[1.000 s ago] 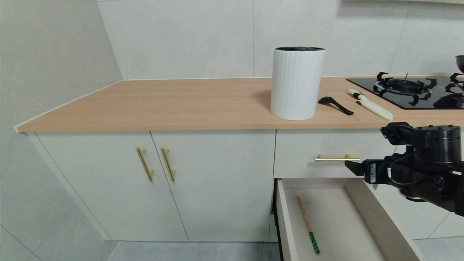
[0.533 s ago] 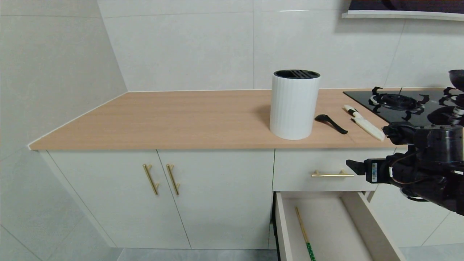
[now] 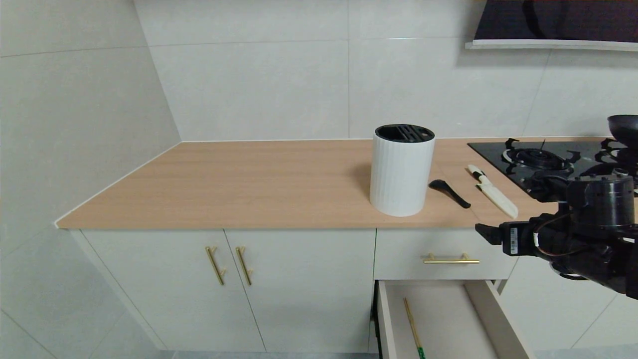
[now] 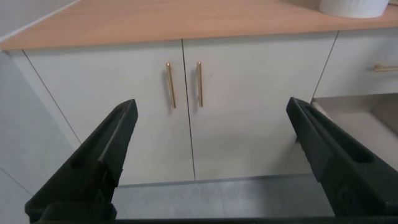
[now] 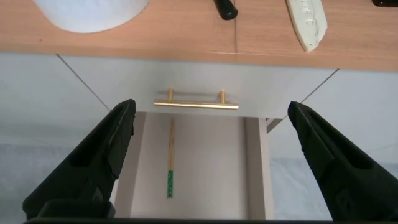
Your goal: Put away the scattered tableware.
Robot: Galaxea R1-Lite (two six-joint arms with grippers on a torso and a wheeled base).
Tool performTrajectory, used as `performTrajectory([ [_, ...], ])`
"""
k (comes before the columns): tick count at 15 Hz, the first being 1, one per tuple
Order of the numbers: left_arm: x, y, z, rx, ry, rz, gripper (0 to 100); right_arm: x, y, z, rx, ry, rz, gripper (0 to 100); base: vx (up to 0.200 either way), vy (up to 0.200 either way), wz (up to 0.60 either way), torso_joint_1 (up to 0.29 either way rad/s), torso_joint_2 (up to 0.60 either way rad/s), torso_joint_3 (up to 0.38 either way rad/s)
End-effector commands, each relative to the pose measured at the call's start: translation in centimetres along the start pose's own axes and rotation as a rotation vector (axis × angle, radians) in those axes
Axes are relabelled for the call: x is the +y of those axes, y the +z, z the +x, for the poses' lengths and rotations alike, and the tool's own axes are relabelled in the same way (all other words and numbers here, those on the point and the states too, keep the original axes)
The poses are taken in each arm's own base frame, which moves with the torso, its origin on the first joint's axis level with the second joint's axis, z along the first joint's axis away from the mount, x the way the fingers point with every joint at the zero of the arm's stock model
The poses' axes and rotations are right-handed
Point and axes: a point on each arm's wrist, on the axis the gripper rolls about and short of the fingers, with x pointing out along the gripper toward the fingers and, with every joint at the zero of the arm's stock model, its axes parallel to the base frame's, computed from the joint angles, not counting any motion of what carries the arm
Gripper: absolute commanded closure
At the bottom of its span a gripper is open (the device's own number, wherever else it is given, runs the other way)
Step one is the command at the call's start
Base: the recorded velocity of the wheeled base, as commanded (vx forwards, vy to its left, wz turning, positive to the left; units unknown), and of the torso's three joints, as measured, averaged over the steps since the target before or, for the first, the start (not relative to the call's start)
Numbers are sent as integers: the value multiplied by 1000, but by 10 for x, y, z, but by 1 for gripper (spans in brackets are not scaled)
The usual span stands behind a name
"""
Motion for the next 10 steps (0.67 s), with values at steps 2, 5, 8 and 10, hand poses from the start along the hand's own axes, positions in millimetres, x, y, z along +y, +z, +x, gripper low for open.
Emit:
performTrajectory([
  [2, 0, 0, 0, 0, 0, 0, 0, 0, -2, 5, 15, 11, -6, 0, 0, 0, 0, 59, -97, -53],
  [5, 0, 0, 0, 0, 0, 0, 0, -10, -1, 27, 30, 12, -58, 0, 0, 0, 0, 0, 0, 0],
  [8, 0, 0, 0, 0, 0, 0, 0, -9, 5, 59, 39, 3, -52, 0, 0, 0, 0, 0, 0, 0],
  [10, 0, 0, 0, 0, 0, 0, 0, -12, 5, 81, 52, 11, -45, 0, 0, 0, 0, 0, 0, 0],
])
